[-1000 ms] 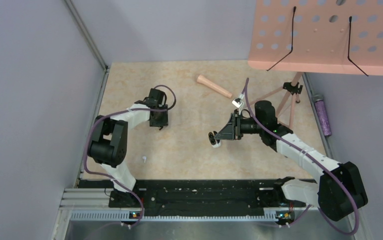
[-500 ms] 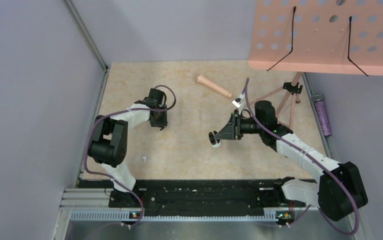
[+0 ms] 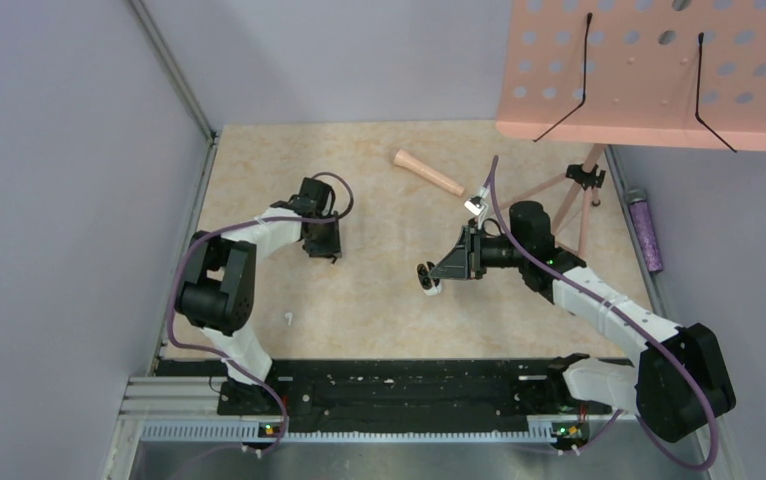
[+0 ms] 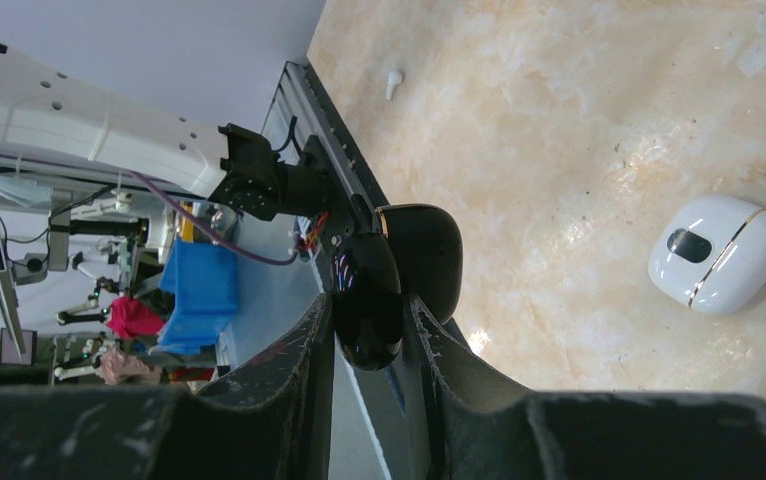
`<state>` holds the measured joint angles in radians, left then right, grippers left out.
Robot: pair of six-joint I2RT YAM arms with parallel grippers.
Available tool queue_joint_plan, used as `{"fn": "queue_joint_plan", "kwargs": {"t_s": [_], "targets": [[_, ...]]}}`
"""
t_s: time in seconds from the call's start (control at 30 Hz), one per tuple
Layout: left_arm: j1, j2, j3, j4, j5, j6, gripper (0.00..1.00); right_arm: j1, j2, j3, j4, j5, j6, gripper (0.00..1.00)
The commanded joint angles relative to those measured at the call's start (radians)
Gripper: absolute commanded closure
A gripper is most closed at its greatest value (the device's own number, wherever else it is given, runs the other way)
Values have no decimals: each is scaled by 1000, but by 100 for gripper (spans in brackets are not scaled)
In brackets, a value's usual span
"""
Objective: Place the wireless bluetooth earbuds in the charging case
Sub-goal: Pick up the right earbud from the center of the board.
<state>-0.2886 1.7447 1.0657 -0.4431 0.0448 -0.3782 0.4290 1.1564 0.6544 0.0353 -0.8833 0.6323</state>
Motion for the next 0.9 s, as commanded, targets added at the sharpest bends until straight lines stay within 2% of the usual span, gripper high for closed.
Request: {"fn": "queue_joint_plan", "kwargs": {"t_s": [0.0,0.37,0.53,0.87], "targets": [[-3,-25,8,-19,0,-21,62,-5,-13,-4,37,1,1,100],[-2,-6,36,-46,-34,-20,65,-5,-15,-6,39,2,-1,100],[-3,23,66,-56,-16,4,63,-5,-15,-7,38,0,-1,100],[-4,59,100,-76,5,19,67,-5,-17,-3,31,3,-4,100]]}}
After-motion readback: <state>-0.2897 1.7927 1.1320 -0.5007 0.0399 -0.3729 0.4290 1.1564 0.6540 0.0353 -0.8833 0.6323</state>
